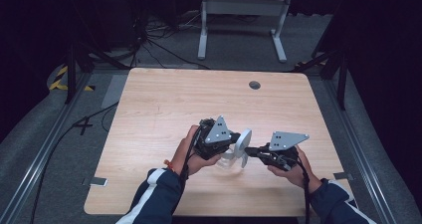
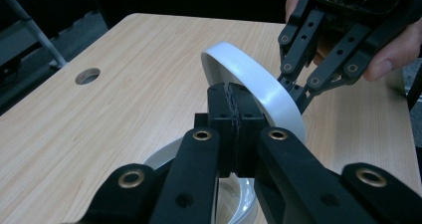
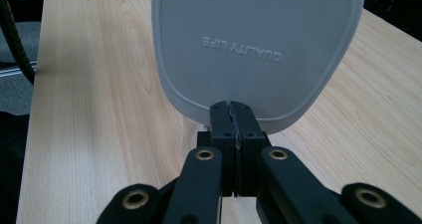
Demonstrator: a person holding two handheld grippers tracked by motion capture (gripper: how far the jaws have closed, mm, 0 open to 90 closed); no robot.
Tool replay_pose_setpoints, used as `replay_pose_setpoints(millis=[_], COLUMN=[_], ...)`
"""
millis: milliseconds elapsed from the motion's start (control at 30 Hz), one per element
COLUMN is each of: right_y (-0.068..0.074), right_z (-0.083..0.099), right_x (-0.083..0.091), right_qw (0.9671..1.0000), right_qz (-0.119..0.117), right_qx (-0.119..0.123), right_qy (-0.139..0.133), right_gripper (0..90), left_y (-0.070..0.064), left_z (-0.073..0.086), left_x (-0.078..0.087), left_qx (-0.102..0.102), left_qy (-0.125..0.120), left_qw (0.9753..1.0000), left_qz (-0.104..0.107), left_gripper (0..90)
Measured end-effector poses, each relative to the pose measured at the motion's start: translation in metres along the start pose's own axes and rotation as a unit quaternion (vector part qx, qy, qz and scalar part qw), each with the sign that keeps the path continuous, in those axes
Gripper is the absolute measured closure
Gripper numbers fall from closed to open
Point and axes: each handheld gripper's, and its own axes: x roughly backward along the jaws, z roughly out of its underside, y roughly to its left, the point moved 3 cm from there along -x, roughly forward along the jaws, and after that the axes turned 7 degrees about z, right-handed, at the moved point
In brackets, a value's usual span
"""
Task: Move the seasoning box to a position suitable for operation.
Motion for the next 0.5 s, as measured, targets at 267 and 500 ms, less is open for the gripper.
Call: replay_pose_setpoints(millis=[267, 500], right_y=[0.0000, -0.0007], right_z=[0.0023, 0.0039], right_x=[0.0011, 0.0017], right_qw=[1.0000, 1.0000], right_qz=[0.001, 0.002], right_qx=[0.001, 0.000], right_qy=[0.005, 0.007], right_gripper=[89.9, 89.9], left_y=[-0.0045, -0.0057], left_z=[-0.0025, -0.0031], left_x=[-0.0060, -0.0096], left_qx=[0.000, -0.004], left_qy=[0.000, 0.000], left_qw=[1.0000, 1.0000], left_qz=[0.007, 0.009], left_gripper=[89.0, 88.5])
